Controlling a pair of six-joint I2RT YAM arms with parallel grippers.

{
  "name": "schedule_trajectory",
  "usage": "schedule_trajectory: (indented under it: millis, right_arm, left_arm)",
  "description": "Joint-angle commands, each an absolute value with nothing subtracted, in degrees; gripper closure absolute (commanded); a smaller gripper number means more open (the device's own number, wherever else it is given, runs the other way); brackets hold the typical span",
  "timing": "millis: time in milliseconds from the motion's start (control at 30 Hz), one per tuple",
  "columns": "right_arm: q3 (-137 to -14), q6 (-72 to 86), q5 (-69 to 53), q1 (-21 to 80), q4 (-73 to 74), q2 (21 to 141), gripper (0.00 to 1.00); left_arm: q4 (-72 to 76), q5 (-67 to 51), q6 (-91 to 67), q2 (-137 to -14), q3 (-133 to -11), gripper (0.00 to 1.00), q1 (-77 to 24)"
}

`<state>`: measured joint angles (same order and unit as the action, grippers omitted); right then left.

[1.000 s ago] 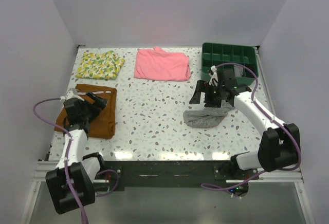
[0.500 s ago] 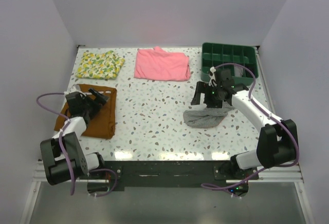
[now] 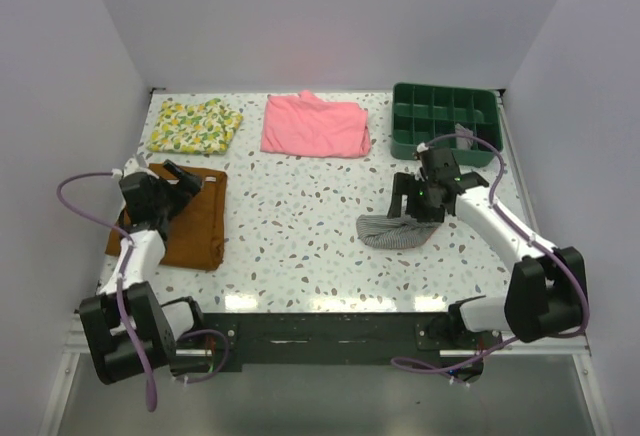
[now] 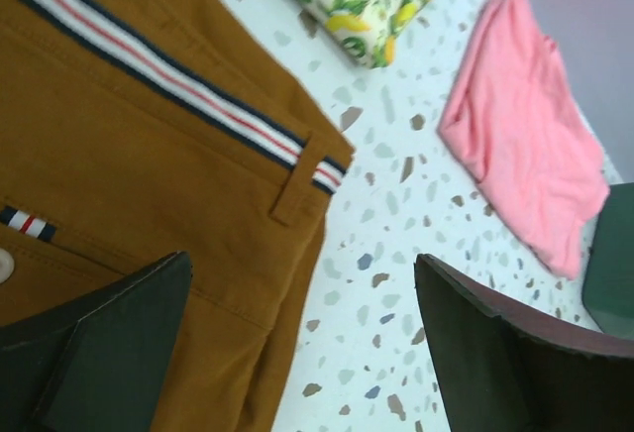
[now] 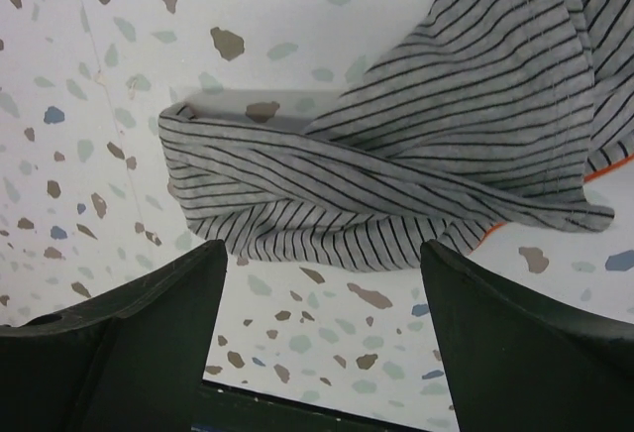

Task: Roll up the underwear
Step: Pick up the underwear from the center of the board.

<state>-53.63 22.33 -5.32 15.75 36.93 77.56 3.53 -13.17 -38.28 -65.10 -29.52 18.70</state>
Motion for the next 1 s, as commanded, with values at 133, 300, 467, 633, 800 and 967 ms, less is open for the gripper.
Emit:
schedule_trajectory:
  millis: [133, 300, 467, 633, 800, 967]
  right_arm:
    - [-44.57, 27.94, -5.89, 16.17, 37.18, 67.77, 0.18]
    - [-41.14, 30.41, -4.75, 16.17, 35.6, 65.22, 0.19]
    - [-40.34, 30.59, -5.19, 16.17, 33.58, 66.62, 0.27]
    - [-40.34, 30.59, -3.69, 16.17, 31.03, 70.74, 0.27]
    - [-42.01, 30.15, -3.86, 16.17, 29.27, 74.88, 0.39]
    - [-42.8, 29.01, -4.39, 16.17, 28.65, 74.45, 0.79]
  left_arm:
    - [3.51, -13.98, -40.25, -57.92, -34.01, 0.0, 6.01]
    - [4.75, -10.91, -39.91, -62.74, -36.82, 0.0, -3.94]
    - [0.09, -1.24, -37.09, -69.85, -43.49, 0.0, -16.77]
    - [-2.72, 2.98, -36.3, -74.35, -47.63, 0.01, -25.47]
    - [-5.89, 4.83, -33.84, -78.04, -52.11, 0.0, -30.49]
    - [-4.66, 5.36, -33.66, -79.19, -50.98, 0.0, -34.19]
